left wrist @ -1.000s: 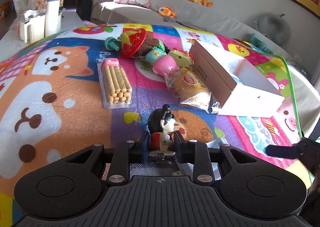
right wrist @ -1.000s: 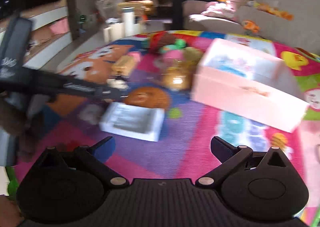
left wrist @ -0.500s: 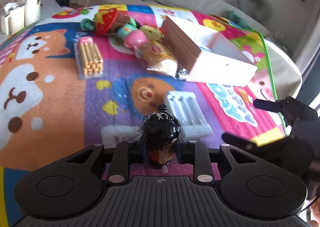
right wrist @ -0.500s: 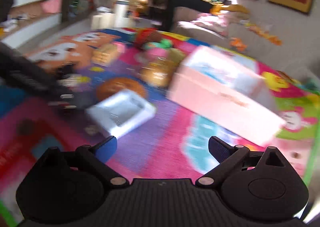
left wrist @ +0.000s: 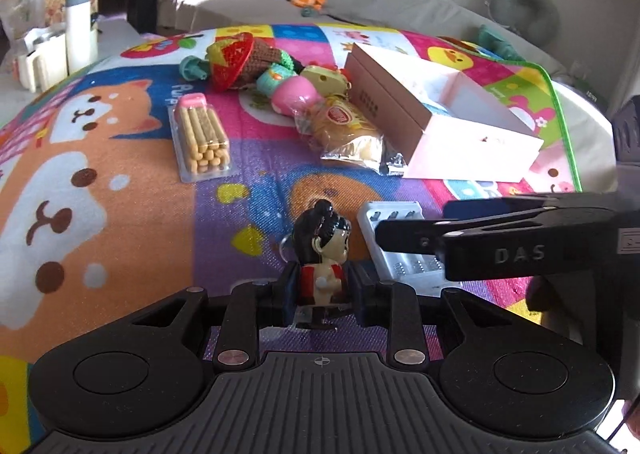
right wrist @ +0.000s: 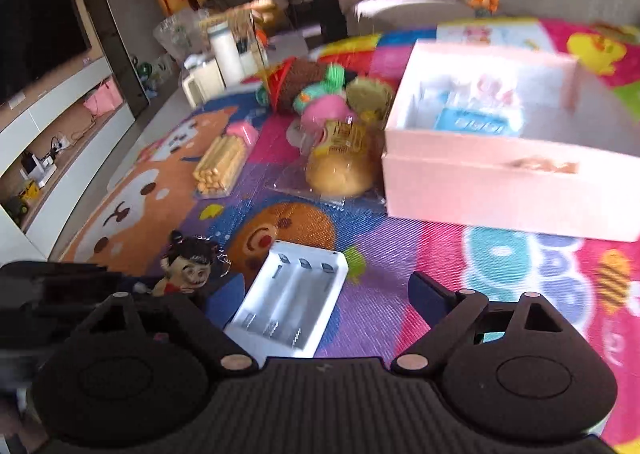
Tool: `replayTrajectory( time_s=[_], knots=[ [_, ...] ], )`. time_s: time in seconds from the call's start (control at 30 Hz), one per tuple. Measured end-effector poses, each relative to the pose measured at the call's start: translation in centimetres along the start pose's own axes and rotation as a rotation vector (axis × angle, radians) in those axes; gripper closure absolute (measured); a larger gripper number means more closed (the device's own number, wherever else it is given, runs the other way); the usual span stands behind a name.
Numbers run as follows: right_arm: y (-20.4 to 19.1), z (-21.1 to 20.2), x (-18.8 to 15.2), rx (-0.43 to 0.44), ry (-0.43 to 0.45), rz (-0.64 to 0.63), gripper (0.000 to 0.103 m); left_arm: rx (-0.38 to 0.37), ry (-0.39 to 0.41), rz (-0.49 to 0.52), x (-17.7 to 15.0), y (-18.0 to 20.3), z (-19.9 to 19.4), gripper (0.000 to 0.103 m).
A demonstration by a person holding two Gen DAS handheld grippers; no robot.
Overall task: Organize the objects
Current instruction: 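Grasp the white battery charger with the right gripper while left holds the doll, then place the charger and doll into the pink box with both grippers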
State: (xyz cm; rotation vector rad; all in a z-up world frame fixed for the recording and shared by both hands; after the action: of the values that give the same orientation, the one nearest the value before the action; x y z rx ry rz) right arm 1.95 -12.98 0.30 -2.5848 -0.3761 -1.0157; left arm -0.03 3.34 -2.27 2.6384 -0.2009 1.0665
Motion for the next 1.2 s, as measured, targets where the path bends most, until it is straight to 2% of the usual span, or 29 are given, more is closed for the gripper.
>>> replayTrajectory(
  time_s=[0.17,0.27,0.3,0.4,0.53,0.73,0.83,0.93,0.97,1.07,1.2],
  knots=[
    [0.0,-0.1,-0.1,-0.007,-0.016,-0.048,0.012,0.01,0.001,0.034,0.0,0.4,0.1,0.072],
    [1.1,-0.6,-0.6,-0.132,0.007,-0.11,0.012,-0.01,-0.002,0.005,0.1,-0.1,0.1,0.072],
    [1.6,-0.8,-0.7,-0.146,0.011,-0.107,0.012,-0.015,-0.003,-0.002,0.0,-0.2,0.0,0.072],
    [2.5,-2.5,-1.1,-0.092,0.024,-0.085,0.012,-0.025,-0.007,-0.028,0.1,-0.6,-0.1,0.072],
    [0.1,-4.2,-1.7,-0.006,0.055,-0.145,0.012,-0.019,-0.01,-0.049,0.2,-1.0,-0.2,0.072],
    [-2.9,-2.0,-2.5,0.007,0.042,-0.2,0.012,0.052,-0.014,-0.057,0.6,-1.9,-0.3,0.072],
    [-3.5,-0.6,-2.7,-0.028,0.028,-0.236,0.013,0.044,-0.016,-0.07,0.8,-2.4,-0.3,0.072],
    [-3.1,-0.2,-1.8,-0.056,0.048,-0.231,0.021,0.053,-0.012,-0.062,0.8,-2.3,-0.2,0.072],
    [-2.9,0.1,-1.6,-0.065,0.035,-0.225,0.032,0.055,-0.012,-0.062,0.8,-2.3,-0.1,0.072],
    [-2.7,-0.4,-1.5,-0.052,0.026,-0.232,0.053,0.058,-0.015,-0.058,0.8,-2.2,-0.2,0.072],
    [-2.0,-3.5,-2.6,-0.021,0.045,-0.241,0.056,0.083,-0.022,-0.019,0.7,-1.6,-0.3,0.073]
  ],
)
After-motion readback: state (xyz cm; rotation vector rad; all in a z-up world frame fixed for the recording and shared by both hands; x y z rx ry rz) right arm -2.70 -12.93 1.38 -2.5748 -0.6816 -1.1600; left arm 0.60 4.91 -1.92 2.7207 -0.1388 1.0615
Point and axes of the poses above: each gripper's, at about its wrist camera, not at the fingertips, and z roughly the way its jaws point, y to its right, x to its top, the point moved 4 cm from there along z, roughly the way its jaws point
